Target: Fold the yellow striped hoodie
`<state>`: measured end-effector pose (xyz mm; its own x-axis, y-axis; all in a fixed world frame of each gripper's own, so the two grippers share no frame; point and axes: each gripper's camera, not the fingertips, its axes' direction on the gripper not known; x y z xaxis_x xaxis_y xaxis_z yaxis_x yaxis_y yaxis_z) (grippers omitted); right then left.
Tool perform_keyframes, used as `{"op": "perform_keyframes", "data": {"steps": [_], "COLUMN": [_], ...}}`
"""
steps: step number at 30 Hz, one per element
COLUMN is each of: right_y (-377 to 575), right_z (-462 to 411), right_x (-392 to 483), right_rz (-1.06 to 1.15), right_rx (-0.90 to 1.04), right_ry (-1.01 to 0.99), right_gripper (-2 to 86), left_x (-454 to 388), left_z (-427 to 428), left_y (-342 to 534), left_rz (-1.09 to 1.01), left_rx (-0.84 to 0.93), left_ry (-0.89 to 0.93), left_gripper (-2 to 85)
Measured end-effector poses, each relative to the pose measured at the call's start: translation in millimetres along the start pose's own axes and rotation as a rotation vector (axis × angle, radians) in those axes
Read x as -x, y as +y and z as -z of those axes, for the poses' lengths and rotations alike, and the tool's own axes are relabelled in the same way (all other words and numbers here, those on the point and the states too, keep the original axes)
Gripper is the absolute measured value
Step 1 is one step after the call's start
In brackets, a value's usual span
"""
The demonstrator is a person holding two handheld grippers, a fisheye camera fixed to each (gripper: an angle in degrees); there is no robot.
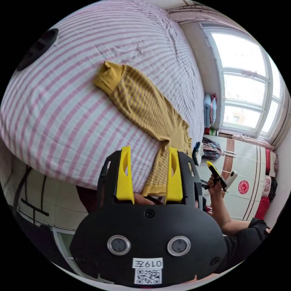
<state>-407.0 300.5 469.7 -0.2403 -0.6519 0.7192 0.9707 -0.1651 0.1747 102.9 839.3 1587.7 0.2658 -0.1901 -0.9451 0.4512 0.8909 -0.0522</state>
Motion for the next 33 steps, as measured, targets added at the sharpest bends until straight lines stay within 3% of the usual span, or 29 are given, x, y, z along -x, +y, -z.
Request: {"op": "perform_keyframes", "data": {"steps": [5,10,19,23,30,33], "right_y": [-149,-320,-508,-558,-643,-677], "right_z": [-49,-101,-171,-183,-193,-181], "right_x": [31,58,65,83,107,109], "right_rz": [0.159,0.490,0.788,0.860,0.842,0.784], "right_rx": [0.066,0.230,0.578,0.636,0.734,0.770], "right_ry": [0.040,0.051,-0.065,-0.100,-0.208,-0.347], "right_gripper": [3.4,6.1,9.5,8.8,2.5,-0.3], "left_x": [16,24,25,42,46,45], "left_z": [50,57,58,69,75,81], "left_y": [-99,-162,-247,-272,-304,-312], "left_rz": [-0.185,-0.255,-0.391,-0.314,-0.284,-0.263], "left_rx": [0.145,0.162,0.262,0.249,0.308,0.310], "left_ry": [-0.266,-0.285,-0.354,-0.260,-0.262,-0.265], "left_gripper": [15.7,17.2,20.3,20.5,17.0,12.6]}}
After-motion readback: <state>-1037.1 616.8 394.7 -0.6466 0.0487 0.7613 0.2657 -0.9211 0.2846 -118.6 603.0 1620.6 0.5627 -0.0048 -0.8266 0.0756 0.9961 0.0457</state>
